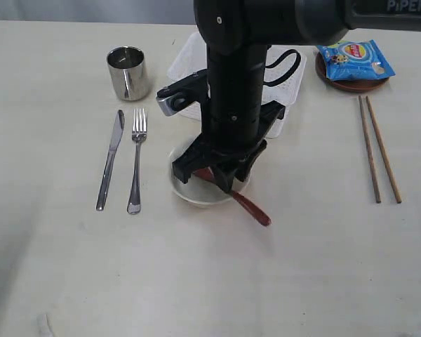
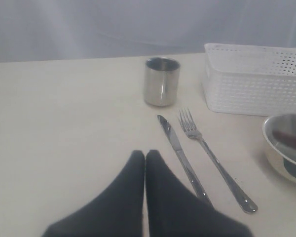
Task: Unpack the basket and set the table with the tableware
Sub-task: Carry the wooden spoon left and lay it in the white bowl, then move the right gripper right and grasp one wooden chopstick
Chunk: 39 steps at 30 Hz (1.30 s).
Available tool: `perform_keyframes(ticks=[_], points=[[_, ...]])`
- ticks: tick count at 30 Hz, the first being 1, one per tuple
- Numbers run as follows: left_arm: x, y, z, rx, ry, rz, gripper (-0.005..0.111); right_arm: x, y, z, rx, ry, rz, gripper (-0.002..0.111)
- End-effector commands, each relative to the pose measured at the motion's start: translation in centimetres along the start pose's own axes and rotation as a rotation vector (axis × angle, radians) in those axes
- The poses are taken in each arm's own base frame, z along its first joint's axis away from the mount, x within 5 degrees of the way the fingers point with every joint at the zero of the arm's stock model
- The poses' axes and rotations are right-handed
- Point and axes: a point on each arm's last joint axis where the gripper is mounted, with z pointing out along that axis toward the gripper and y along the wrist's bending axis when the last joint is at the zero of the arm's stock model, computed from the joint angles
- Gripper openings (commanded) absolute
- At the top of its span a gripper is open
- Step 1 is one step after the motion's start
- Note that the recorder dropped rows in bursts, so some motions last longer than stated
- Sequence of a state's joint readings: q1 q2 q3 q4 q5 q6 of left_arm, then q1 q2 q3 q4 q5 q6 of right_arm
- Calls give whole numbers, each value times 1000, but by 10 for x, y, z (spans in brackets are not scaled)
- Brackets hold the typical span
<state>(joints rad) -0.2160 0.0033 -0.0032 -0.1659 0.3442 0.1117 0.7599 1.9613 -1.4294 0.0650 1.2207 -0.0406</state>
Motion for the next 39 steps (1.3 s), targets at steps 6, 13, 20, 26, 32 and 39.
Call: perform_keyframes(ticks=[6,13,20,26,32,39], points=[[1,0,0,5,-1,4,0,-11,-1,-32,24,-115,-10,38],[1,0,0,5,-1,4,0,9,-22,-91,211,-276,15,38],[1,0,0,5,-1,4,0,40,-98,-119,234,-336,271,38],[1,0,0,5,-1,4,0,83,-172,-83,137,-226,569,38],[1,0,0,5,-1,4,0,116,-213,-24,50,-326,835,38],[1,0,0,5,-1,4,0,126,-212,12,52,-400,879,38]])
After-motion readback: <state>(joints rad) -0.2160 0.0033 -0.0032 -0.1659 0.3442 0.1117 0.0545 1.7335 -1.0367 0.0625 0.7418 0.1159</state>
